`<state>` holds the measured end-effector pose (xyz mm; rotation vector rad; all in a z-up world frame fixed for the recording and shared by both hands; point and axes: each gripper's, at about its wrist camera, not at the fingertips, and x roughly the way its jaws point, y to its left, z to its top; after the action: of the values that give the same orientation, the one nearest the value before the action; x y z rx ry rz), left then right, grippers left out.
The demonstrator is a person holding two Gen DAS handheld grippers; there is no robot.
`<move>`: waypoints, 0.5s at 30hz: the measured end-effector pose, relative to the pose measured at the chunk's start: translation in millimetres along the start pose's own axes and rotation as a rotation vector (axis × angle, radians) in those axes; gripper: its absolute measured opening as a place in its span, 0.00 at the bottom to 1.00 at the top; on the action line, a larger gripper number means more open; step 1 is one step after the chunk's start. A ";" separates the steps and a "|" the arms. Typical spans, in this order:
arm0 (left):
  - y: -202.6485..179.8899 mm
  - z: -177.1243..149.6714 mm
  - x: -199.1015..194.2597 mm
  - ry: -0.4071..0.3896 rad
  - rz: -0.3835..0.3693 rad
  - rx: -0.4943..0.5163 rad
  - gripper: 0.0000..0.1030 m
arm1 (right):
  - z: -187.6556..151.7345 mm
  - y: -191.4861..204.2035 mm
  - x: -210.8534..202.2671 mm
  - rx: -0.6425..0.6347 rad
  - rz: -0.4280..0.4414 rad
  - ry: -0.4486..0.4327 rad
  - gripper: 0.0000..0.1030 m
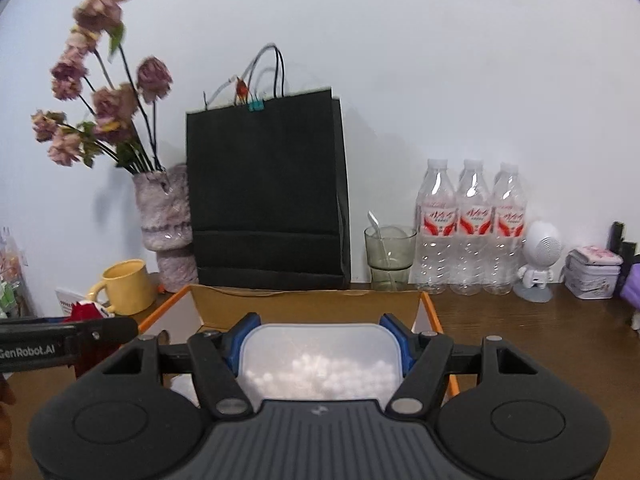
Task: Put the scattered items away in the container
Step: 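Lower the rose and plastic box into the cardboard box and release both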
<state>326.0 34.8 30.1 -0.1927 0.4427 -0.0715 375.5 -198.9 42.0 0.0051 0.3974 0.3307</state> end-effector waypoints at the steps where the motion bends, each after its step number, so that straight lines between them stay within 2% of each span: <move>1: 0.8 0.3 8.4 0.011 -0.002 0.002 0.53 | 0.5 -1.0 9.4 -0.007 0.001 0.012 0.63; 3: 0.8 1.7 25.3 0.034 0.000 0.009 0.56 | 0.3 -3.2 26.3 -0.014 0.002 0.044 0.63; 4: 0.2 2.2 33.0 0.046 0.009 0.016 0.63 | -0.2 -5.5 34.4 -0.009 0.004 0.062 0.64; 5: -1.0 2.1 38.8 0.054 0.015 0.026 0.70 | -0.5 -7.9 40.6 0.000 0.004 0.078 0.77; 6: -2.2 2.2 43.3 0.057 0.023 0.039 0.82 | -1.1 -10.1 46.7 0.011 -0.001 0.101 0.86; 7: -3.2 2.0 46.9 0.054 0.033 0.049 0.88 | -1.7 -12.3 51.2 0.019 -0.006 0.115 0.95; 8: -3.5 1.7 48.9 0.052 0.044 0.056 0.91 | -2.3 -13.7 53.4 0.022 -0.008 0.122 0.95; 9: -3.6 1.6 50.7 0.054 0.055 0.062 0.98 | -2.9 -15.2 55.6 0.022 -0.008 0.134 0.95; 10: -2.8 1.2 51.4 0.052 0.067 0.064 1.00 | -3.6 -16.7 57.5 0.024 -0.005 0.146 0.95; 15: -0.3 -0.1 50.8 0.062 0.096 0.055 1.00 | -6.5 -19.7 58.5 0.051 0.003 0.190 0.95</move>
<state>371.7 28.9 8.8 -0.1146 0.5104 0.0049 430.2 -199.4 12.4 0.0242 0.5939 0.3249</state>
